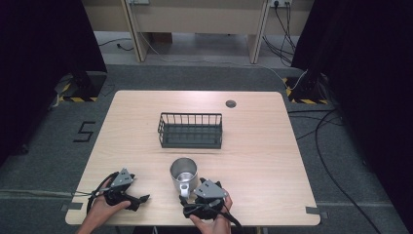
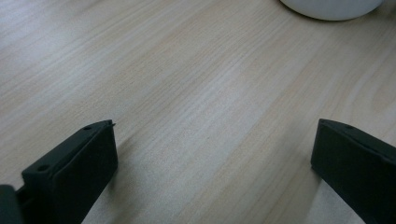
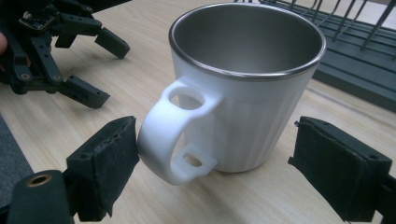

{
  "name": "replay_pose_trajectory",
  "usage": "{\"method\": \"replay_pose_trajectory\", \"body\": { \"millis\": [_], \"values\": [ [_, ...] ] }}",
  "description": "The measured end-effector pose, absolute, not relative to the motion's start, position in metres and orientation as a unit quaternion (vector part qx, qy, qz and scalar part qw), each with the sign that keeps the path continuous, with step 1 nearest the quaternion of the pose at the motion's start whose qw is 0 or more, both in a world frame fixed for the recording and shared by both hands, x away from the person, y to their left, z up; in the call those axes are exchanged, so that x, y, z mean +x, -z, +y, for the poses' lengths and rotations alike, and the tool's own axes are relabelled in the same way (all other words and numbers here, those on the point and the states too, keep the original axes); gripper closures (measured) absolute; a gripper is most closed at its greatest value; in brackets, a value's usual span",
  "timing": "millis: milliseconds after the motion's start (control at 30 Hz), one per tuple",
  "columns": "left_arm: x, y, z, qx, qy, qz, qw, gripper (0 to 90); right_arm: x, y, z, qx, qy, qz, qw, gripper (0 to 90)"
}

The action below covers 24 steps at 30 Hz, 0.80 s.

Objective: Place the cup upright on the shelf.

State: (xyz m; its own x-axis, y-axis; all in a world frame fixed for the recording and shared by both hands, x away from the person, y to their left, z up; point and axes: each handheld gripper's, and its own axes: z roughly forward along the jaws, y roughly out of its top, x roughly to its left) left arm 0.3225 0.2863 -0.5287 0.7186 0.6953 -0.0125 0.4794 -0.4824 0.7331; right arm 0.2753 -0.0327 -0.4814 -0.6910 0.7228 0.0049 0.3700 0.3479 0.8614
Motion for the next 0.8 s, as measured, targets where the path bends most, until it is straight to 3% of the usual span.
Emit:
{"method": "replay_pose_trajectory", "body": {
  "millis": [800],
  "values": [
    [0.322,0.529,0.287,0.849,-0.144,0.346,0.372,0.0,0.318,0.488,-0.099,0.384,-0.464,0.772,0.204,18.4]
  ]
}}
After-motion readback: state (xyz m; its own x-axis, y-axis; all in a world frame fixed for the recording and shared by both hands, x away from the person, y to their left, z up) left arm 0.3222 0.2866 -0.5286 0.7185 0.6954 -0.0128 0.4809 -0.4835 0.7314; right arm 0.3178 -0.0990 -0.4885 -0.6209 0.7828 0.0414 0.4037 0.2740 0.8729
